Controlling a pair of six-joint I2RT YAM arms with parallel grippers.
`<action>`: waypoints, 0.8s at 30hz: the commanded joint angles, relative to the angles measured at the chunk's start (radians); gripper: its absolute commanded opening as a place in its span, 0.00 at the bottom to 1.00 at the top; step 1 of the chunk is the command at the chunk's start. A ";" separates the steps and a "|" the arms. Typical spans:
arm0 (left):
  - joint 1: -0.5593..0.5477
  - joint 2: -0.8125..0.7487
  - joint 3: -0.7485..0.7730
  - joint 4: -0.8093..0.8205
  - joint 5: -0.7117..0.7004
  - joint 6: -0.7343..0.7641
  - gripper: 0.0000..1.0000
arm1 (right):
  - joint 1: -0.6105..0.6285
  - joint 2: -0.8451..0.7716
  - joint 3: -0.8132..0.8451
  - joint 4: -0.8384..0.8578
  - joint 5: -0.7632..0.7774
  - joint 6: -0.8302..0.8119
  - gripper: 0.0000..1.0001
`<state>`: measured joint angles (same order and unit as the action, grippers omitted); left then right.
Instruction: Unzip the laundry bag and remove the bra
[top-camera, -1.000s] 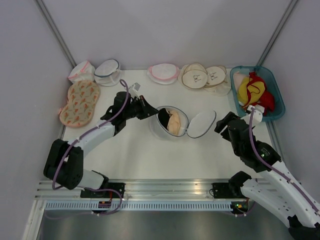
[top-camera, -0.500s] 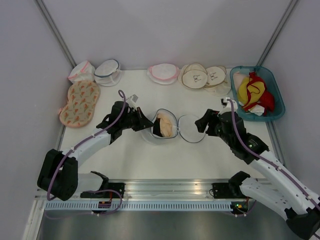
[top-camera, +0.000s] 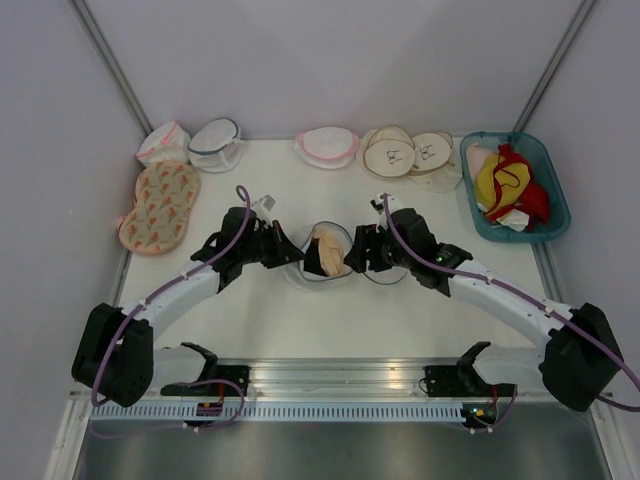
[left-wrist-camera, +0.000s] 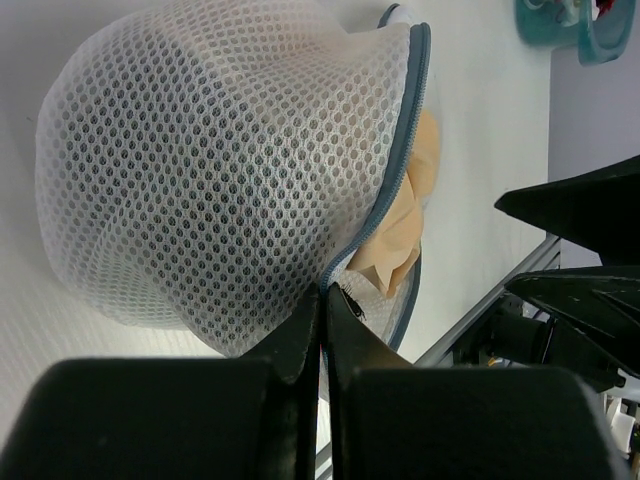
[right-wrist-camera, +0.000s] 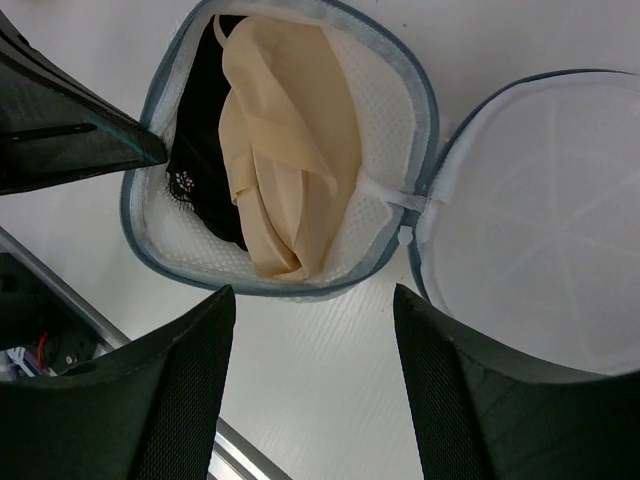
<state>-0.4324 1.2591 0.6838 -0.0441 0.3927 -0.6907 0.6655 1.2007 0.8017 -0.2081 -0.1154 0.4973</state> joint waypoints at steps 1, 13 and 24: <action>0.001 -0.036 -0.013 -0.010 -0.015 0.026 0.02 | 0.039 0.063 0.082 0.078 0.019 -0.065 0.69; 0.001 -0.076 -0.053 0.012 0.015 -0.001 0.02 | 0.141 0.381 0.295 0.066 0.186 -0.141 0.65; 0.001 -0.081 -0.066 0.039 0.031 -0.026 0.02 | 0.189 0.380 0.332 -0.001 0.284 -0.190 0.00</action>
<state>-0.4324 1.2026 0.6254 -0.0425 0.4019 -0.6930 0.8513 1.6680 1.1252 -0.1970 0.1413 0.3332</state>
